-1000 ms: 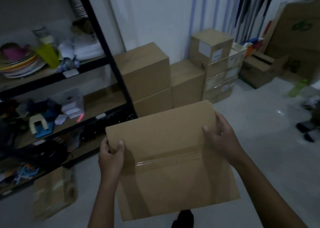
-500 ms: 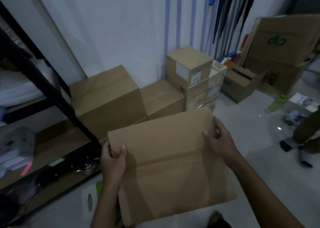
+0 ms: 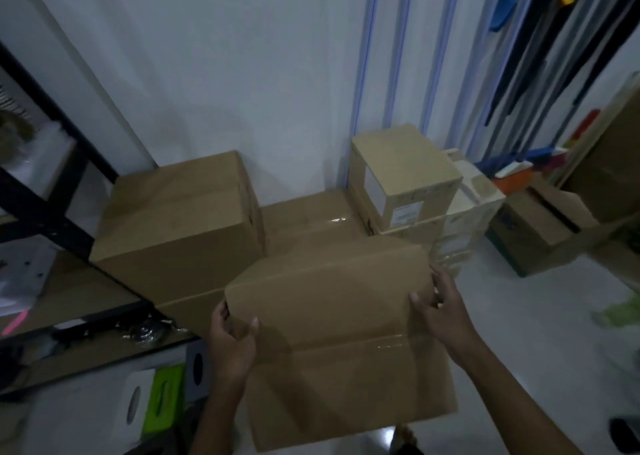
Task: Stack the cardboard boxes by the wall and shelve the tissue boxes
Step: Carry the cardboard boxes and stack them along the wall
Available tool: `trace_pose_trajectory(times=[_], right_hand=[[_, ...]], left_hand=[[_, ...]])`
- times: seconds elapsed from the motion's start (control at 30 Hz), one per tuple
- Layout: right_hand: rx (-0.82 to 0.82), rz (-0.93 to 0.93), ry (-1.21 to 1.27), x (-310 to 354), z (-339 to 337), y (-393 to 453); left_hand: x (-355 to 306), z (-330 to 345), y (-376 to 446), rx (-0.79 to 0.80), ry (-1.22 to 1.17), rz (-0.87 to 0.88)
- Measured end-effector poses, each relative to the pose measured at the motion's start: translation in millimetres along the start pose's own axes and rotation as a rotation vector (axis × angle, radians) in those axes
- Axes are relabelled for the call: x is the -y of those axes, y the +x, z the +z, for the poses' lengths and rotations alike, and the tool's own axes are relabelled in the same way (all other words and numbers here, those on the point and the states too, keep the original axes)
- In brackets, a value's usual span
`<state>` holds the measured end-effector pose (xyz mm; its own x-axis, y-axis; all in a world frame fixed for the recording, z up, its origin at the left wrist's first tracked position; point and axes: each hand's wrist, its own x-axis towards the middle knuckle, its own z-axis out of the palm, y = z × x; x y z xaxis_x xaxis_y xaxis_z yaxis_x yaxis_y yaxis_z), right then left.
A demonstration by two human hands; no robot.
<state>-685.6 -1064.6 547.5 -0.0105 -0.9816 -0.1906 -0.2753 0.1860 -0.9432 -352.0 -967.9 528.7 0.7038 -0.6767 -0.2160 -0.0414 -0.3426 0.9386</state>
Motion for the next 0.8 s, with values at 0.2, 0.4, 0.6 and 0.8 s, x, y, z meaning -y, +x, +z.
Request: trace_pose_trajectory(times=[0.2, 0.4, 0.6, 0.8], right_hand=[[0.115, -0.034, -0.025, -8, -23, 77], [0.154, -0.001, 0.015, -10, -18, 119], [0.197, -0.044, 0.011, 12, 7, 148], [0.220, -0.064, 0.050, 38, 22, 175]], left_hand=[[-14, 57, 10, -0.061, 0.024, -0.060], [-20, 81, 42, -0.064, 0.046, -0.126], [-33, 85, 88, -0.118, 0.085, -0.090], [-46, 87, 119, -0.154, 0.117, -0.035]])
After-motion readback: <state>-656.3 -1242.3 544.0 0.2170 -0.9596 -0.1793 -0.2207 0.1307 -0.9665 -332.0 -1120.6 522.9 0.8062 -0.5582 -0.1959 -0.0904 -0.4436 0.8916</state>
